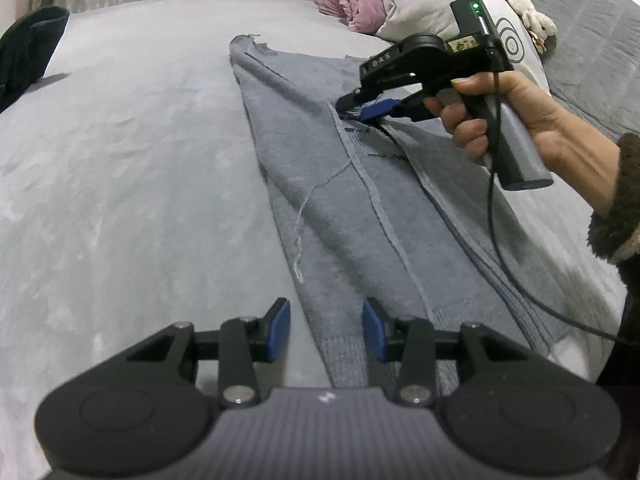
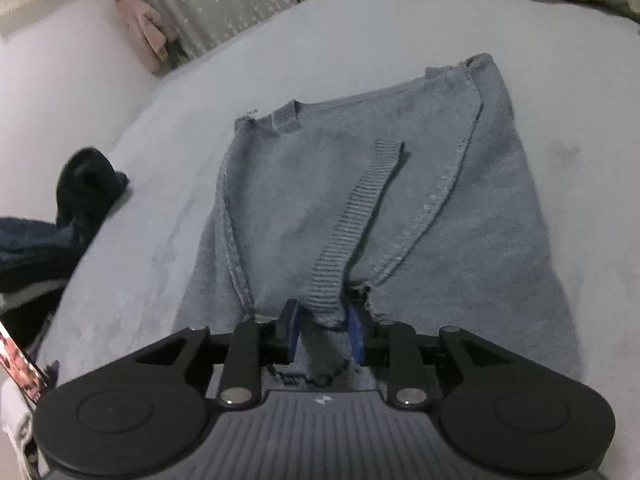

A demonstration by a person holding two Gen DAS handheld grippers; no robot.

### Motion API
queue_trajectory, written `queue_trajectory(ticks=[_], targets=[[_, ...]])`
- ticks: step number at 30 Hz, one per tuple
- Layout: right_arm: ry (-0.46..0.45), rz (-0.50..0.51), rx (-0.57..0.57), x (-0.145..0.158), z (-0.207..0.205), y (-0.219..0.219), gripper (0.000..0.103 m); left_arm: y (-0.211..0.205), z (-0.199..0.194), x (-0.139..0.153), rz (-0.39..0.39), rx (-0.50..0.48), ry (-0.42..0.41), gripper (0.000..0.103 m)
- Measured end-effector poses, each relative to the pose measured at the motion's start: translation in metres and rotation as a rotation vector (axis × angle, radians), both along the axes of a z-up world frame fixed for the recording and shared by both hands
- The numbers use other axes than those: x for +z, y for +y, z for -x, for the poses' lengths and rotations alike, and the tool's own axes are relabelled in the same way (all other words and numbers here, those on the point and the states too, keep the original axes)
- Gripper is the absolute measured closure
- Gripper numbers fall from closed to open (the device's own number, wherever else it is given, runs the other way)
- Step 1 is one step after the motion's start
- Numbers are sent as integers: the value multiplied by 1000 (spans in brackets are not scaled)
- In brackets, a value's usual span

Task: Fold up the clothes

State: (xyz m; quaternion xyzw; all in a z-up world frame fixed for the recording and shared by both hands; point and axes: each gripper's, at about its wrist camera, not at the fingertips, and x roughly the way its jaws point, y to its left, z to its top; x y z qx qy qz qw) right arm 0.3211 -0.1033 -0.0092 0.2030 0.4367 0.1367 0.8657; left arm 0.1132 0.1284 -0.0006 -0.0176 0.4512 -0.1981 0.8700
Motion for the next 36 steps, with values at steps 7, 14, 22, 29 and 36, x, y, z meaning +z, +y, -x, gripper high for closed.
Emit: queue_trajectory(ticks=[7, 14, 22, 29, 36], targets=[[-156, 105, -93, 27, 7, -10, 97, -2, 2, 0, -12, -9, -4, 64], [-98, 36, -64, 24, 19, -11, 71, -3, 3, 1, -21, -13, -6, 64], [9, -144, 55, -10, 31, 14, 74, 2, 5, 3, -16, -3, -1, 64], [-79, -75, 35, -1, 27, 19, 99, 10, 8, 7, -4, 13, -7, 64], [-19, -58, 50, 4, 27, 16, 77, 6, 9, 5, -3, -27, 2, 64]])
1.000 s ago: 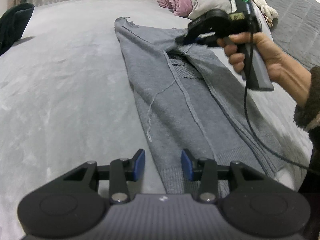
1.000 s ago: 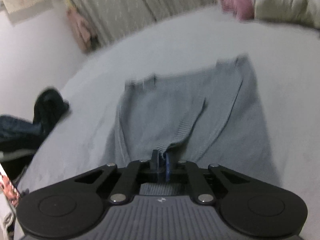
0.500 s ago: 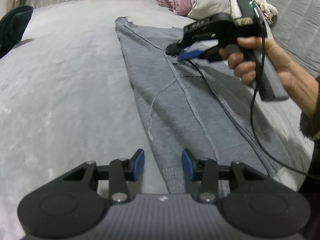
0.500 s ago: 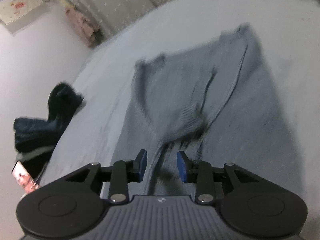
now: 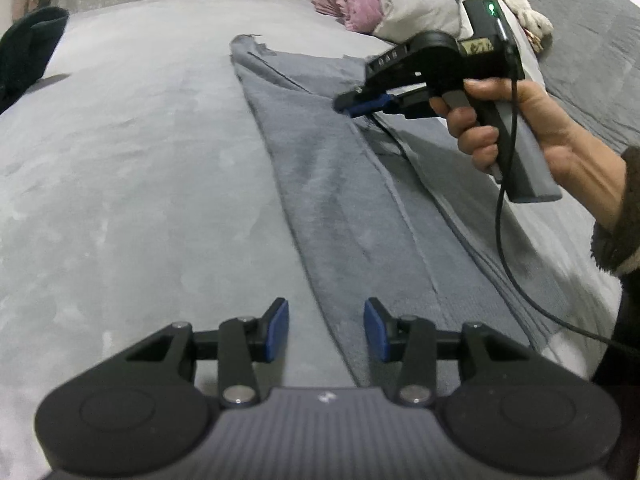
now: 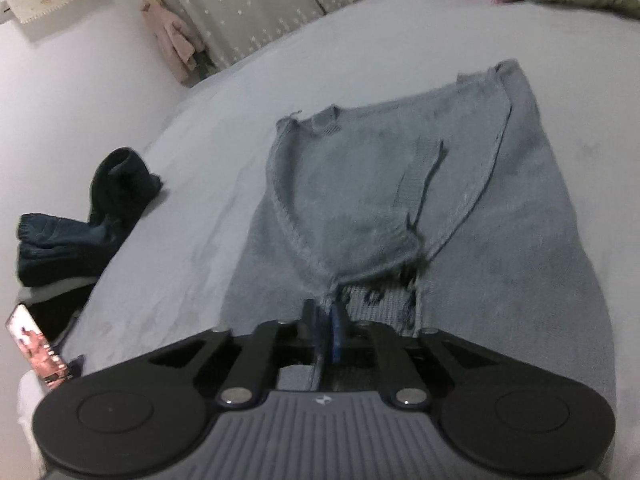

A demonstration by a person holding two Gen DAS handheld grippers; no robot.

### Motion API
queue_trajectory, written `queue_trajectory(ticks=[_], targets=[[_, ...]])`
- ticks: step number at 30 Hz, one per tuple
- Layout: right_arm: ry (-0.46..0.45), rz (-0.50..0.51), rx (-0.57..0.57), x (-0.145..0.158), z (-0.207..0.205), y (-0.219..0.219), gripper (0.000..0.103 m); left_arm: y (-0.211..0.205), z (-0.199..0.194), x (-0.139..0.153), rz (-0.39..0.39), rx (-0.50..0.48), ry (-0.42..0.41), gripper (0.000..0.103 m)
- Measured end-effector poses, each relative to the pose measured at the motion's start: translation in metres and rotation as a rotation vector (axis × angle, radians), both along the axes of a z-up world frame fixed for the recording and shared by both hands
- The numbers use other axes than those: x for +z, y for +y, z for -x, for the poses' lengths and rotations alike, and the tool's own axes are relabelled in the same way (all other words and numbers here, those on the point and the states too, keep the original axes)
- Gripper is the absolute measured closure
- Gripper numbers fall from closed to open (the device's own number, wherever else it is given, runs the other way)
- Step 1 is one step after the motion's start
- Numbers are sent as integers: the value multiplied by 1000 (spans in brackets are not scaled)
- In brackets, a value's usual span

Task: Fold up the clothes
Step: 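Press the folded strip flat with the right tool, withdraw the left tool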

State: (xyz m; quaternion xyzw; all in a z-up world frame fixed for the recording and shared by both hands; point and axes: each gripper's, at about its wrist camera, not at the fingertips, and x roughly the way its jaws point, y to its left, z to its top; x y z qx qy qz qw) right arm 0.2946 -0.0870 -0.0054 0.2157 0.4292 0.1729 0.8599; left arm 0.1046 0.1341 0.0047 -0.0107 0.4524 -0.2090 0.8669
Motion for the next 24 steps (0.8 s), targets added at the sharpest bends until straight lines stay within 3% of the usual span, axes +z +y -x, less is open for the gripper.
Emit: queue_trajectory(ticks=[4, 11, 15, 18, 20, 24], targets=[[58, -21, 47, -3, 24, -8, 77, 0, 2, 0, -10, -9, -4, 64], [150, -162, 196, -8, 120, -16, 77, -5, 5, 0, -21, -25, -7, 64], [186, -205, 258, -22, 151, -3, 77, -10, 8, 0, -31, -38, -8, 64], [136, -183, 279, -24, 164, 10, 77, -12, 11, -2, -46, -48, -12, 64], [118, -201, 296, -23, 163, 15, 91, -13, 13, -2, -47, -48, -14, 63], [81, -143, 311, -16, 170, 20, 97, -13, 15, -2, -41, -49, -16, 63]])
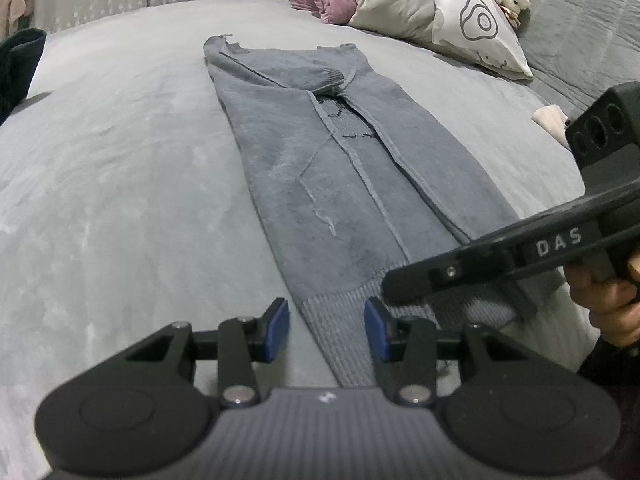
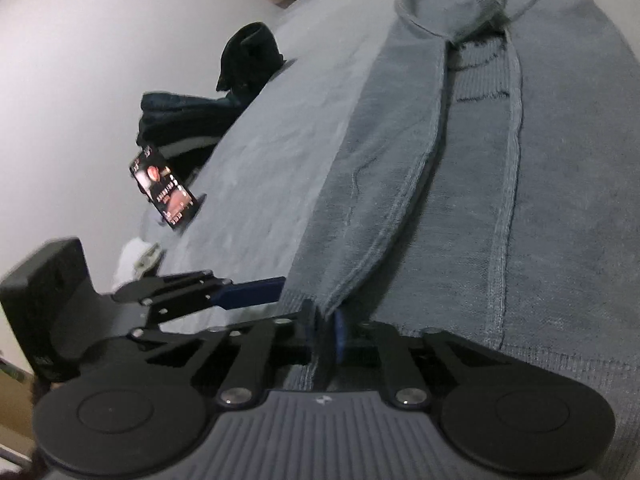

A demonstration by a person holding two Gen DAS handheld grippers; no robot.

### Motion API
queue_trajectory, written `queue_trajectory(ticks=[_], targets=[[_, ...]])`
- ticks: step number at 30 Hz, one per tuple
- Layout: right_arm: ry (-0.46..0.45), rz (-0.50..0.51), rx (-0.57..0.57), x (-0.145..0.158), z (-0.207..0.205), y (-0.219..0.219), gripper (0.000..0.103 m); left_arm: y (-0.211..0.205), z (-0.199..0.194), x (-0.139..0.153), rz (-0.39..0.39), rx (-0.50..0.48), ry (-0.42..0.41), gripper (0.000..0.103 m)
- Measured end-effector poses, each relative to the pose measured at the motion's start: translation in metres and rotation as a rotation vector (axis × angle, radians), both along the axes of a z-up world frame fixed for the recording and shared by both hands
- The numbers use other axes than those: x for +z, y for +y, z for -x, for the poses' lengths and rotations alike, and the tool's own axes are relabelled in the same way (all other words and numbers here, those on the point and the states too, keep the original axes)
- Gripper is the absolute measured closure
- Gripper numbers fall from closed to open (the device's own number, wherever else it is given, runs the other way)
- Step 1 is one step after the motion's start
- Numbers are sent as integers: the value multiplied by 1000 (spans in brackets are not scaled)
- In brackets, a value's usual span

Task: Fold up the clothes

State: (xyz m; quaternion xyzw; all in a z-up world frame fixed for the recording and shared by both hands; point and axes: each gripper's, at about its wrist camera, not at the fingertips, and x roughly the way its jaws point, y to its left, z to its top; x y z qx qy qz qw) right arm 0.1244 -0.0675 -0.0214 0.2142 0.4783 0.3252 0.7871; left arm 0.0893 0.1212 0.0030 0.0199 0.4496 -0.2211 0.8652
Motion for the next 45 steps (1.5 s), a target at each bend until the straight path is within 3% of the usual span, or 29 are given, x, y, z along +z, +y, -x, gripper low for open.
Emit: queue_trajectory(ticks=[6, 10, 14, 19, 23, 26, 31, 35, 39, 45], targets=[[11, 74, -9, 5, 0, -12, 94, 1, -2, 4, -1, 3, -9, 63], [-48, 37, 4, 17, 4, -21, 92, 7, -2, 15, 44, 29, -48, 63], [-75, 154, 53, 4, 9, -9, 93, 1, -6, 22, 91, 11, -102, 65], [-122, 96, 19, 21, 9, -32, 92, -25, -16, 23, 79, -76, -145, 65], [-163, 104, -62, 26, 3, -52, 82, -41, -31, 16, 63, -113, -117, 64], [-119, 168, -81, 8, -9, -56, 82, -60, -54, -6, 14, -127, -17, 64], [-130, 105, -75, 24, -25, -73, 81, -62, -69, 16, 82, -140, -60, 63], [-206, 120, -155, 49, -78, -85, 76, -56, -88, 23, 128, -83, -101, 62], [-254, 173, -232, 58, -133, -91, 74, -63, -108, 11, 109, -39, -86, 62], [-247, 215, -317, 47, -215, -90, 71, -58, -122, -2, 143, -26, -77, 62]])
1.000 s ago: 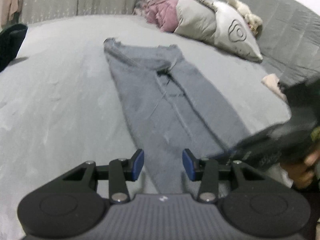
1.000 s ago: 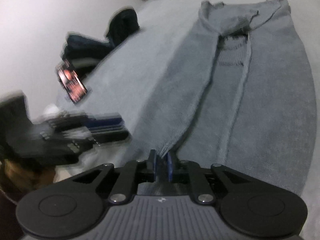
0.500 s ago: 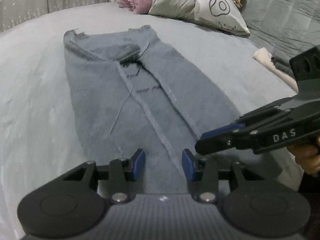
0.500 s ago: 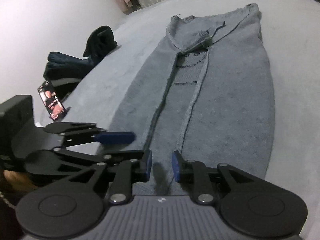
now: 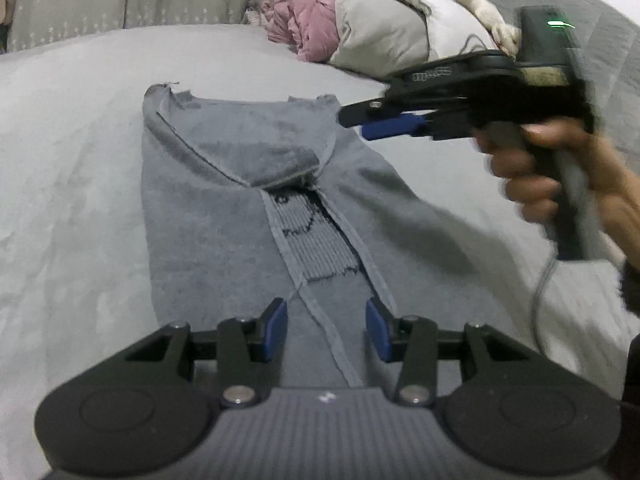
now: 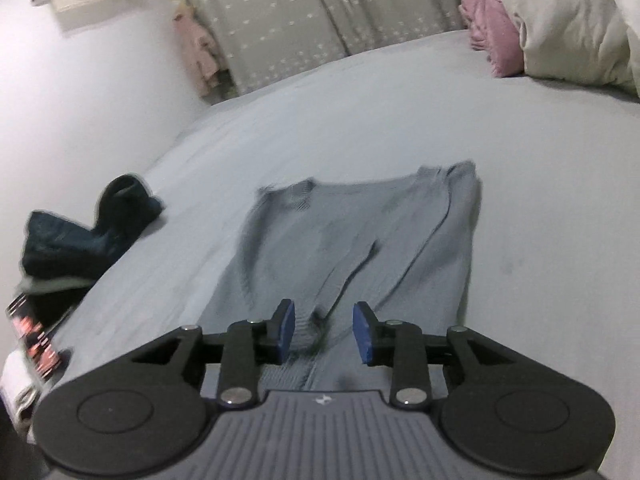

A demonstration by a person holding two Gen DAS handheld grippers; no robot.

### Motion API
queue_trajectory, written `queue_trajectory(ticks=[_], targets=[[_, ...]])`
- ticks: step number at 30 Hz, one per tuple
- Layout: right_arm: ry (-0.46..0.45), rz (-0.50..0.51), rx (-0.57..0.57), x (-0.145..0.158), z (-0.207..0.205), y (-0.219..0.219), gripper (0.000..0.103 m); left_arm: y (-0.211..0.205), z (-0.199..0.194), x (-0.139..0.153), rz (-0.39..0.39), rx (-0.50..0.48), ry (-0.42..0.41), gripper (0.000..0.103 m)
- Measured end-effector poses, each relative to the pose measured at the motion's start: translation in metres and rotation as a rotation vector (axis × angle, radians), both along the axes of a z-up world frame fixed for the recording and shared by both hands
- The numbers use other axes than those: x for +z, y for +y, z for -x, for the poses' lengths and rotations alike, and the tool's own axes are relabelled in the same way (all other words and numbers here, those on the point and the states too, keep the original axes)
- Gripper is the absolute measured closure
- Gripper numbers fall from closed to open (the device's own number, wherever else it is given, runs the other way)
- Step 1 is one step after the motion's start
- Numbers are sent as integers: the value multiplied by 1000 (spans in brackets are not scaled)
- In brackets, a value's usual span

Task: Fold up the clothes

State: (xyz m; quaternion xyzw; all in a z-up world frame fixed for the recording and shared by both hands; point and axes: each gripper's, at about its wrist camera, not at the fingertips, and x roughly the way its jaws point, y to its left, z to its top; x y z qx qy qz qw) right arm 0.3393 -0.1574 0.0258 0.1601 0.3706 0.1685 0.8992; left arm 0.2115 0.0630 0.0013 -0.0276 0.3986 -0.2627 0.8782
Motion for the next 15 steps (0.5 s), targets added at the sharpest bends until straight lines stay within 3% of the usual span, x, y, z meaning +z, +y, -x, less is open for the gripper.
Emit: queue_trajectory(ticks=[7, 11, 12, 13, 15], targets=[[26, 62, -38, -34, -70, 15, 71, -2, -8, -11, -6, -10, 6, 59], [-13, 84, -8, -40, -76, 22, 73, -5, -8, -13, -13, -27, -3, 55], [-27, 101, 2, -40, -75, 25, 76, -5, -8, -13, -13, -28, -4, 55], [-42, 117, 11, -39, -75, 28, 89, -5, -8, -13, -13, -29, -4, 55], [-72, 148, 17, -37, -74, 32, 94, -5, -6, -12, -12, -29, -3, 54]])
